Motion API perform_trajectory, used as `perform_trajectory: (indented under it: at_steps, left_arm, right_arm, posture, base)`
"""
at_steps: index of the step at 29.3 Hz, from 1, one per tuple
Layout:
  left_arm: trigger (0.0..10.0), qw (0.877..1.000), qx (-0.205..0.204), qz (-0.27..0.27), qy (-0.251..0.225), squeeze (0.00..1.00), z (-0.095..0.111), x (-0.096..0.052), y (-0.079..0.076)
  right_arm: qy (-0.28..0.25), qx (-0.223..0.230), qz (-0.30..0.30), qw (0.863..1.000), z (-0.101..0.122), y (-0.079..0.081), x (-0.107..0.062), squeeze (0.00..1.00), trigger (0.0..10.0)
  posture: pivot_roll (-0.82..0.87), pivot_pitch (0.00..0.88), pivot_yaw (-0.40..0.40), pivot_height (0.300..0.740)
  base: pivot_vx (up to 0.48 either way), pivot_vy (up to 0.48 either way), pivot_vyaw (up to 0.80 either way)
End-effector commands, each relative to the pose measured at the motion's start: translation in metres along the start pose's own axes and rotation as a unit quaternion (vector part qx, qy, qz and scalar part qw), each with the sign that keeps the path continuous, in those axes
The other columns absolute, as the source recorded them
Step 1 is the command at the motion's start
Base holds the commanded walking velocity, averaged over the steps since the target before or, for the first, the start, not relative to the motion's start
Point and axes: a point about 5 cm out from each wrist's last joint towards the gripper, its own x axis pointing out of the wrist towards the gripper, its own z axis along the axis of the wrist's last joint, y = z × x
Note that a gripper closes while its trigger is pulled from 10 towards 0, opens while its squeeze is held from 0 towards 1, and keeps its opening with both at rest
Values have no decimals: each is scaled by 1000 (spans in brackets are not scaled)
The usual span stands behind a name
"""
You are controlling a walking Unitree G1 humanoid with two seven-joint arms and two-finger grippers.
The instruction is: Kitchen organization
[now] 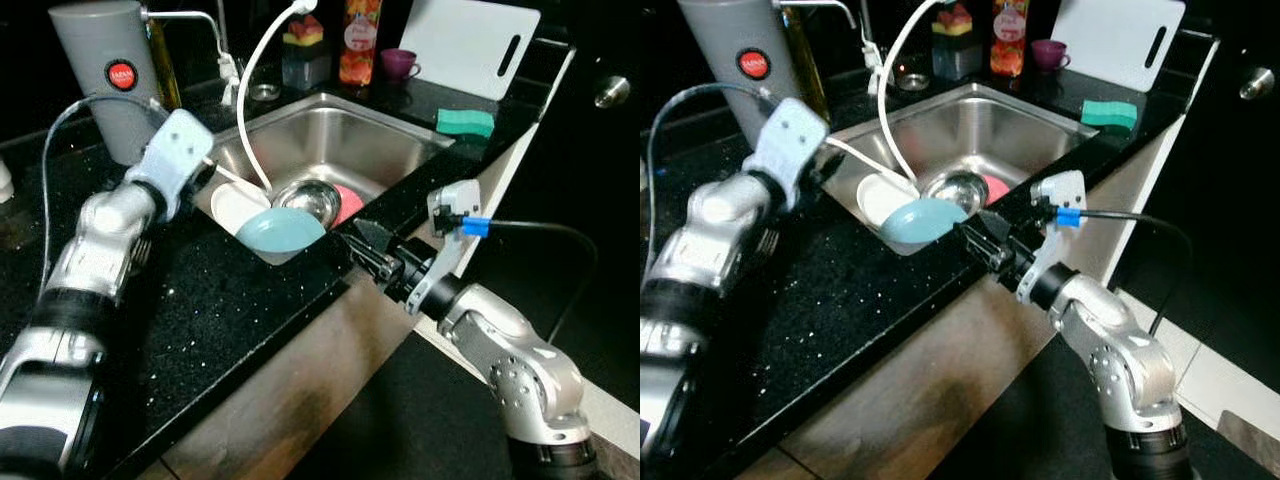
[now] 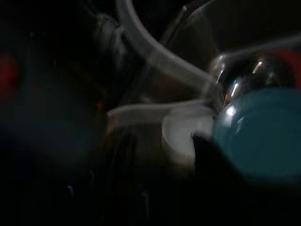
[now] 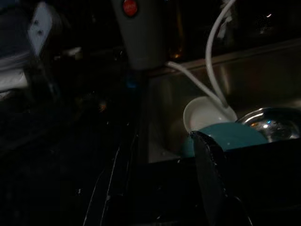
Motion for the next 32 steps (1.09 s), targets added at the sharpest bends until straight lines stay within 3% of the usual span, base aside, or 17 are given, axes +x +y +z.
perform_trajectory:
  at_steps: [1, 3, 4, 6, 10, 11, 13, 14, 16, 25, 29, 32]
  left_arm:
    - [10000, 998, -55, 8, 21, 0, 0, -10, -1]
    - [10000, 994, -101, -16, 34, 0, -1, -25, -14]
    - [10000, 994, -101, -16, 34, 0, -1, -25, -14]
    - [10000, 992, -114, -27, 45, 0, -1, -44, -21]
    - [10000, 992, -107, -14, 69, 0, -7, -67, -17]
    - [10000, 992, -107, -14, 69, 0, -7, -67, -17]
    - [10000, 991, -105, 1, 89, 0, -5, -84, -12]
    - [10000, 991, -105, 1, 89, 0, -5, -84, -12]
    - [10000, 990, -96, 29, 101, 0, 5, -102, -1]
    - [10000, 989, -100, 16, 104, 0, 20, -119, 0]
    - [10000, 991, -92, -43, 86, 0, 24, -120, -13]
    - [10000, 993, -56, -87, 63, 0, 30, -120, -23]
  right_arm:
    - [12, -8, 9, 1000, -4, 1, 2, 0, 10000]
    - [17, -26, 37, 999, -6, 4, 2, 0, 10000]
    - [17, -26, 37, 999, -6, 4, 2, 0, 10000]
    - [5, -18, 66, 998, -2, 7, 2, 0, 10000]
    - [14, -24, 98, 995, -3, 10, 4, 0, 10000]
    - [14, -24, 98, 995, -3, 10, 4, 0, 10000]
    - [19, -29, 109, 993, -6, 12, 5, 0, 10000]
    - [19, -29, 109, 993, -6, 12, 5, 0, 10000]
    - [24, -27, 122, 992, -9, 14, 8, 0, 10000]
    - [32, -25, 144, 989, -15, 15, 12, 0, 10000]
    - [45, -40, 125, 990, -21, 12, 15, 0, 10000]
    - [47, -43, 114, 991, -22, 10, 16, 0, 10000]
  posture:
    - [44, 0, -5, 740]
    - [81, 0, -23, 740]
    - [81, 0, -23, 740]
    - [97, 0, -31, 740]
    - [118, 0, -41, 740]
    - [118, 0, -41, 740]
    - [131, 0, -47, 740]
    - [131, 0, -47, 740]
    - [155, 0, -60, 740]
    - [179, 0, -71, 740]
    - [176, 0, -70, 740]
    - [176, 0, -70, 740]
  base:
    - [0, 0, 0]
    - [0, 0, 0]
    - [0, 0, 0]
    - [0, 0, 0]
    - [0, 0, 394]
    - [0, 0, 788]
    - [0, 0, 788]
    - [0, 0, 788]
    - [0, 0, 791]
    - [0, 0, 791]
    - [0, 0, 197]
    - [0, 0, 0]
